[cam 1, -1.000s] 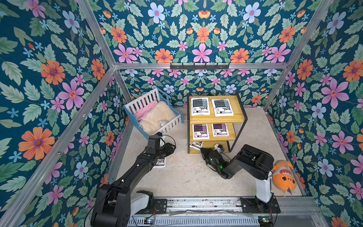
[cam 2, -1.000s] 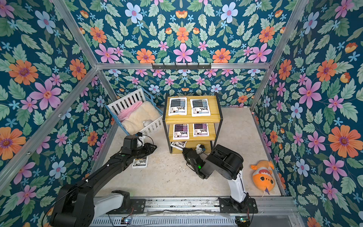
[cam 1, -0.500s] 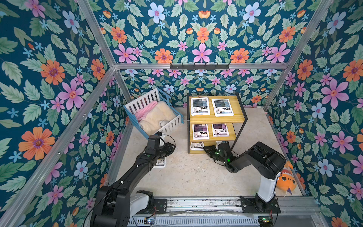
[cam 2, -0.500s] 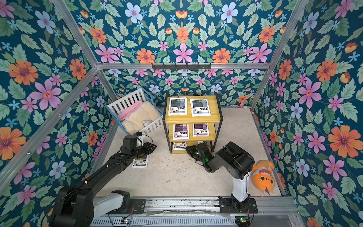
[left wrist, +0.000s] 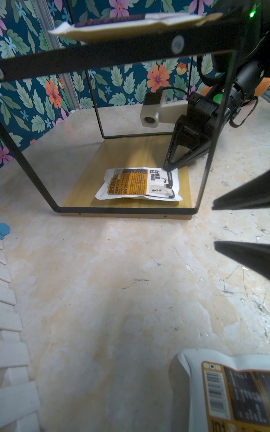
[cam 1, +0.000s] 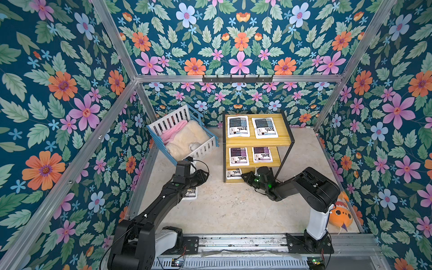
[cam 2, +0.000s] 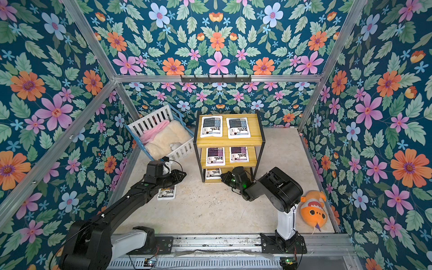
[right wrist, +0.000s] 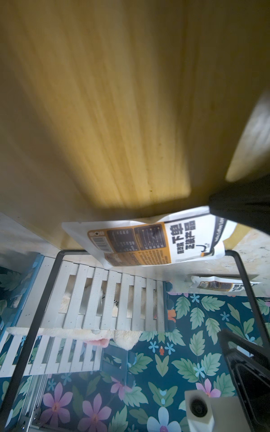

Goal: Place the bagged coffee beans on the shelf by color
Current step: Adjust the bagged coffee beans on the shelf.

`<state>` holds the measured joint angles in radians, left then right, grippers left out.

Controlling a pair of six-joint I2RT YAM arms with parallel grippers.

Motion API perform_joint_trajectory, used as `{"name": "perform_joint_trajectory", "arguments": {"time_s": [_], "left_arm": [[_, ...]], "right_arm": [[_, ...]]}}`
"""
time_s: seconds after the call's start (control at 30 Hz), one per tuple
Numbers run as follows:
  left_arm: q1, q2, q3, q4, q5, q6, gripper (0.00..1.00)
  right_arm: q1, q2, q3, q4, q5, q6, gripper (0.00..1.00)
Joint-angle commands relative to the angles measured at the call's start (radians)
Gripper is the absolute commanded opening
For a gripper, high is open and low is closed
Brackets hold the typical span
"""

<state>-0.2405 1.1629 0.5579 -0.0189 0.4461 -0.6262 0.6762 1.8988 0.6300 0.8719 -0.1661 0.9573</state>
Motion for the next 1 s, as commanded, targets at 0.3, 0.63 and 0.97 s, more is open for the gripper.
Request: {"name": "perform_joint_trajectory", "arguments": {"time_s": [0.3, 0.63, 0.97], "left_arm": [[0.001, 0.006, 0.008, -0.013, -0.006, 0.011, 0.29], [0.001, -0.061, 0.012, -0.089, -0.106, -0.03, 0.35], [0.005, -0.333, 0.065, -0.524, -0.581, -0.292, 0.42]], "right_arm": [[-0.001, -0.017, -0.051, 0.009, 0.057, 0.042, 0.0], [0.0, -0.094, -0.108, 0.046, 0.066, 0.053, 0.35], [0.197, -0.656, -0.397, -0.205, 0.192, 0.174, 0.41]]}}
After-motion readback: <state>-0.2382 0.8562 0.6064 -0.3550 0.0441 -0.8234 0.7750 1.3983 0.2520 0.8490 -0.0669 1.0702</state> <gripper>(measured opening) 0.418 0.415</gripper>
